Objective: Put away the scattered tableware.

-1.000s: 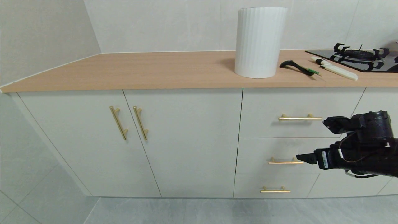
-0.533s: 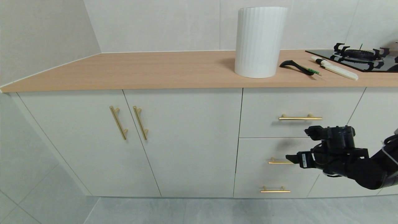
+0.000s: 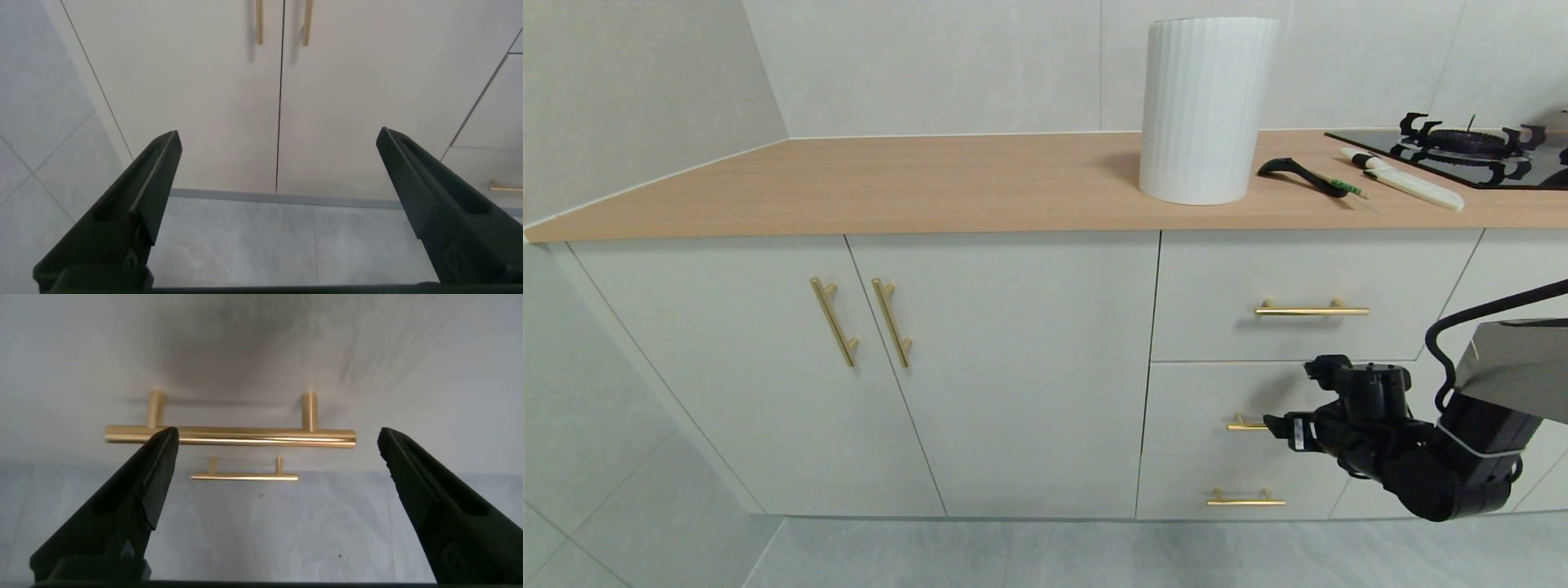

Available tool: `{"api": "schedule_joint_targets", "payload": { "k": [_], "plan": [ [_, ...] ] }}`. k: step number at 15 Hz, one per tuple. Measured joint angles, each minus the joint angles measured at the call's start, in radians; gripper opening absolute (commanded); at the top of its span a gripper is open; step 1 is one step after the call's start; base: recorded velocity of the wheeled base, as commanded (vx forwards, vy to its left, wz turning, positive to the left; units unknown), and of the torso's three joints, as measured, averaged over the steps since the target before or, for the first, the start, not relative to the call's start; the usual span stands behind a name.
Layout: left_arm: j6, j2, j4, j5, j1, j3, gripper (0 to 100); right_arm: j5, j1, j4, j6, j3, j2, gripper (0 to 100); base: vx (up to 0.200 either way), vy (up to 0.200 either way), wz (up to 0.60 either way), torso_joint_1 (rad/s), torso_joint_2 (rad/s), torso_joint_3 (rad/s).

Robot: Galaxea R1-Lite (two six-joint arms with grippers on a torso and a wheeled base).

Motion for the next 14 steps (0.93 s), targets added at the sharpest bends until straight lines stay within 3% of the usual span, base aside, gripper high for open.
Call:
{"api": "schedule_joint_targets", "payload": {
  "k": [6, 14],
  "plan": [
    [0.0, 0.0, 0.0, 0.0, 0.0, 0.0, 100, -0.067, 0.0, -0.079, 0.001, -0.036, 0.078, 100, 0.0, 0.0, 0.0, 0.0, 0.0, 0.0],
    [0.0, 0.0, 0.0, 0.0, 0.0, 0.0, 100, -0.104, 0.0, -0.082, 0.0, -0.072, 0.128, 100, 0.0, 0.0, 0.0, 0.0, 0.0, 0.0]
  ]
}}
